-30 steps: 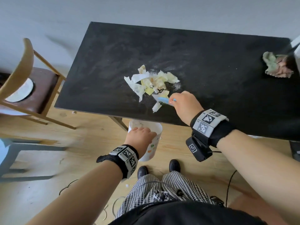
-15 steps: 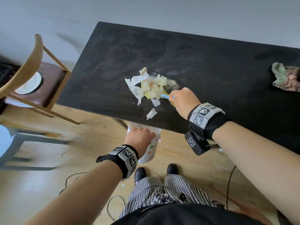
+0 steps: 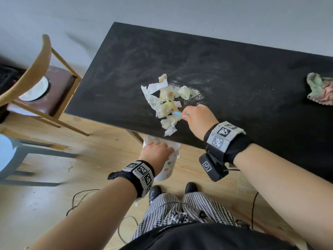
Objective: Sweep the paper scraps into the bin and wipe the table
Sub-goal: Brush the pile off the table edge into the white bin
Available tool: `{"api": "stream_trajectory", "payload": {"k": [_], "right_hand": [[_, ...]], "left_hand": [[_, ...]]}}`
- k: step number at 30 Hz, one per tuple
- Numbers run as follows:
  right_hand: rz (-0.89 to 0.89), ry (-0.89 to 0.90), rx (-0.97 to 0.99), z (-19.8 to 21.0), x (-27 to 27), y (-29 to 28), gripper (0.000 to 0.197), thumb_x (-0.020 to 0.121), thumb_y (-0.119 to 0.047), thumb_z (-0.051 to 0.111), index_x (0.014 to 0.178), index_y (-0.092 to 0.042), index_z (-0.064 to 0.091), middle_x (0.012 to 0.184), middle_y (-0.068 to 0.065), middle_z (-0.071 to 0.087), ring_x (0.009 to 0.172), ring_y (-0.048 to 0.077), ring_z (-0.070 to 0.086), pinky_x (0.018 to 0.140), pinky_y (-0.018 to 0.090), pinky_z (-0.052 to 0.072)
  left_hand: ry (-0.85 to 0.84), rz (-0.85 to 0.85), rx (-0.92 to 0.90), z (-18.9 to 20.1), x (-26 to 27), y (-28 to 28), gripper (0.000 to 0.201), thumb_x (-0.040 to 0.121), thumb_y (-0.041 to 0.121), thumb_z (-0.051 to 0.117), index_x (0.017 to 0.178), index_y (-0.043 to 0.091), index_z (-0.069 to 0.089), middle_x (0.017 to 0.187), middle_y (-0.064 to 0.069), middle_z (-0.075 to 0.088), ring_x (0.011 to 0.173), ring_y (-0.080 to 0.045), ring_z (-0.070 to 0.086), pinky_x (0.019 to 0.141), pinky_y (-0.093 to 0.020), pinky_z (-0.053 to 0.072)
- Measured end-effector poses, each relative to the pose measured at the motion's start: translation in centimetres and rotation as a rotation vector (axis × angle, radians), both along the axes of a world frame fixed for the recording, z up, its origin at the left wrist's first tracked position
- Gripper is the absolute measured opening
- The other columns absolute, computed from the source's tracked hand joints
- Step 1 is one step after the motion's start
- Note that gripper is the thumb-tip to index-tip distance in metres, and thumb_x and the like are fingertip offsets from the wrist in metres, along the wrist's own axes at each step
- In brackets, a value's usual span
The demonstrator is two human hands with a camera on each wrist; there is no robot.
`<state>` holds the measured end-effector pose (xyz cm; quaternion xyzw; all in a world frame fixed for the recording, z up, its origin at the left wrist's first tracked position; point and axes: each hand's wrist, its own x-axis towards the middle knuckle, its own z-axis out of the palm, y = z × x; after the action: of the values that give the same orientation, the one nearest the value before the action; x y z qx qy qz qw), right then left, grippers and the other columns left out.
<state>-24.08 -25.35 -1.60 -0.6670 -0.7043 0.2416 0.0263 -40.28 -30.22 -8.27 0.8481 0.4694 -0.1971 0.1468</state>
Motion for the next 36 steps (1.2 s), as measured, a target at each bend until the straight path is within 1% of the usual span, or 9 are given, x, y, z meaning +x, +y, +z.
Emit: {"api": "stream_trajectory", "payload": {"k": [2, 6, 10, 12, 17, 23, 28, 33, 36], "right_hand": [[0.025, 0.059, 0.004, 0.4, -0.6, -0.5, 0.023, 0.097, -0.015, 0.044, 0.108, -0.006, 0.062, 0.096, 0.019, 0.063, 0.089, 0.029, 0.053, 0.070, 0.030, 0.035], [-0.019, 0.116, 0.057, 1.9, 0.0, -0.5, 0.025, 0.097, -0.017, 0.044, 0.105, -0.008, 0.065, 0.099, 0.016, 0.067, 0.078, 0.020, 0.052, 0.064, 0.020, 0.031], [-0.065, 0.020, 0.080, 2.0, -0.4, -0.3, 0.026, 0.098, -0.014, 0.040, 0.113, -0.006, 0.061, 0.105, 0.020, 0.061, 0.096, 0.031, 0.054, 0.077, 0.034, 0.041], [-0.033, 0.005, 0.037, 1.3, -1.5, -0.8, 0.025, 0.098, -0.014, 0.042, 0.114, -0.007, 0.059, 0.104, 0.020, 0.060, 0.096, 0.032, 0.054, 0.081, 0.036, 0.043], [0.083, 0.055, -0.058, 0.1, -4.3, -2.7, 0.025, 0.098, -0.022, 0.044, 0.111, -0.010, 0.062, 0.096, 0.014, 0.051, 0.088, 0.031, 0.056, 0.077, 0.032, 0.042], [0.036, 0.051, 0.059, 1.1, -3.6, -2.1, 0.026, 0.098, -0.021, 0.043, 0.112, -0.008, 0.062, 0.092, 0.013, 0.051, 0.079, 0.024, 0.047, 0.073, 0.028, 0.036], [0.111, 0.073, -0.029, 0.0, -5.7, -3.2, 0.024, 0.097, -0.023, 0.046, 0.110, -0.010, 0.062, 0.101, 0.017, 0.058, 0.094, 0.031, 0.057, 0.080, 0.032, 0.042], [0.072, 0.098, 0.038, 0.7, -6.1, -3.0, 0.025, 0.097, -0.021, 0.045, 0.110, -0.008, 0.062, 0.101, 0.018, 0.058, 0.091, 0.032, 0.057, 0.078, 0.032, 0.042], [0.119, 0.074, -0.024, 0.7, -6.7, -3.2, 0.025, 0.098, -0.021, 0.045, 0.111, -0.008, 0.062, 0.103, 0.019, 0.060, 0.097, 0.031, 0.056, 0.081, 0.032, 0.041]], "left_hand": [[-0.004, -0.003, 0.003, 0.0, -0.2, 0.0, 0.032, 0.097, 0.021, 0.048, 0.129, 0.025, 0.051, 0.116, 0.001, 0.056, 0.111, -0.021, 0.051, 0.094, -0.030, 0.035], [-0.011, -0.017, 0.006, -0.2, -0.6, 0.0, 0.031, 0.096, 0.020, 0.050, 0.127, 0.026, 0.052, 0.115, 0.002, 0.056, 0.110, -0.021, 0.052, 0.093, -0.030, 0.035], [-0.009, -0.028, 0.002, -0.3, -1.2, -0.1, 0.033, 0.095, 0.019, 0.053, 0.127, 0.026, 0.052, 0.116, 0.002, 0.056, 0.110, -0.021, 0.053, 0.094, -0.030, 0.035], [-0.008, -0.026, 0.002, -0.3, -1.5, -0.1, 0.034, 0.095, 0.019, 0.053, 0.127, 0.026, 0.052, 0.116, 0.002, 0.056, 0.110, -0.021, 0.053, 0.094, -0.030, 0.035], [-0.012, -0.027, 0.005, -0.3, -2.2, -0.2, 0.039, 0.094, 0.021, 0.055, 0.132, 0.028, 0.049, 0.117, 0.002, 0.056, 0.111, -0.022, 0.052, 0.095, -0.030, 0.035], [-0.018, -0.059, 0.018, -0.2, -3.0, -0.3, 0.039, 0.095, 0.021, 0.052, 0.134, 0.028, 0.047, 0.120, 0.001, 0.055, 0.113, -0.022, 0.051, 0.096, -0.031, 0.035], [-0.021, -0.065, 0.021, -0.3, -3.6, -0.5, 0.039, 0.095, 0.020, 0.052, 0.133, 0.028, 0.049, 0.116, 0.001, 0.056, 0.110, -0.022, 0.052, 0.094, -0.030, 0.035], [-0.015, -0.085, 0.037, 0.0, -4.5, -0.3, 0.041, 0.096, 0.021, 0.051, 0.136, 0.028, 0.045, 0.121, 0.001, 0.055, 0.114, -0.022, 0.050, 0.096, -0.030, 0.034], [-0.019, -0.079, 0.038, 0.1, -4.9, -0.2, 0.040, 0.096, 0.022, 0.050, 0.136, 0.029, 0.047, 0.120, 0.002, 0.055, 0.113, -0.021, 0.050, 0.096, -0.029, 0.034]]}}
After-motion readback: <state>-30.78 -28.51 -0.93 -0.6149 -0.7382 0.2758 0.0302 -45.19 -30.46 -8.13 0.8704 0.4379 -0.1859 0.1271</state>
